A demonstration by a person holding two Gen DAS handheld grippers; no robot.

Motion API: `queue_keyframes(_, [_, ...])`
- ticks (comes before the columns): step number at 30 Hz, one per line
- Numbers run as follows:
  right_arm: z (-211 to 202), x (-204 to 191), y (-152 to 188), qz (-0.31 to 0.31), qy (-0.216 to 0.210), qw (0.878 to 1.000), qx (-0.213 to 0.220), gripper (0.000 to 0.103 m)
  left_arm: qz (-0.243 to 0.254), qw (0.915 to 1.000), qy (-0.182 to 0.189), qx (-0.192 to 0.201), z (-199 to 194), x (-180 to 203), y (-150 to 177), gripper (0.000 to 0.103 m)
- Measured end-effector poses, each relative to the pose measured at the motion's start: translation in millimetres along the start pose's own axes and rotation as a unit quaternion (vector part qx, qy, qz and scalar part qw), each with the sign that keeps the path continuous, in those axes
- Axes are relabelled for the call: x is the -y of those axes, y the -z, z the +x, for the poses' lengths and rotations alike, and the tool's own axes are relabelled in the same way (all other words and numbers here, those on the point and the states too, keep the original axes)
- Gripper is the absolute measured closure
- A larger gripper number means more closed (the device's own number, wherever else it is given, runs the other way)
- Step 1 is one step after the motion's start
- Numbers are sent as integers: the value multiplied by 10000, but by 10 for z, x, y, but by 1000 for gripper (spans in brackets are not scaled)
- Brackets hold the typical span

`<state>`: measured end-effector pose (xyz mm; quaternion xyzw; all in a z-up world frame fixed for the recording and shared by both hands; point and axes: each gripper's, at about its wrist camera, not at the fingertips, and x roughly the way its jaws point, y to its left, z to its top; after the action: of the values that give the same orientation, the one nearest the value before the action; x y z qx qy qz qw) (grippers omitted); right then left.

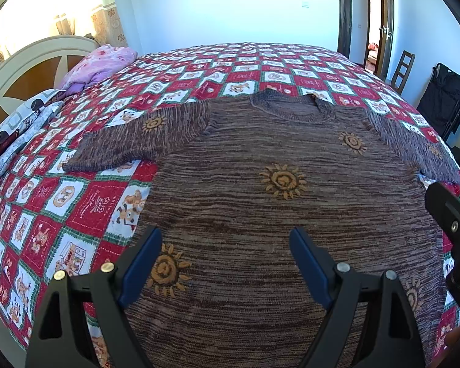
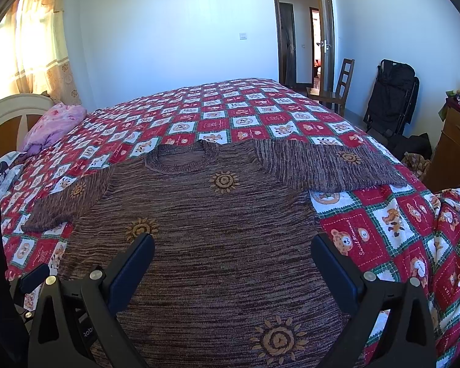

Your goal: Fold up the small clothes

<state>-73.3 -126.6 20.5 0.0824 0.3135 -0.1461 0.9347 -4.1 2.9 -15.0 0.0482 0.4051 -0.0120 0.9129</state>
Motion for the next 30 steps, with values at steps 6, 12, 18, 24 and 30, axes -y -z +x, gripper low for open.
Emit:
queue_keyframes(6, [9, -10, 6, -4, -3, 10000, -10, 1, -29, 10000, 10, -9, 7, -2, 4, 16])
queue_keyframes(12, [42, -12, 21, 2, -8, 10000, -71, 1, -39, 10000, 15, -60, 38, 0, 20, 16])
queue_keyframes(18, [158, 35, 22, 10, 10, 9998, -174, 1, -20, 9998, 55, -214, 168, 9, 25, 16])
queue_keyframes(24, [327, 441, -170, 232, 6, 9997, -102, 1, -251, 9987, 231, -390, 408, -130, -105, 15])
queue_keyframes(30, [642, 1359, -731, 564, 303, 9979, 20, 6, -105, 9997, 9, -220, 649, -122, -492, 15])
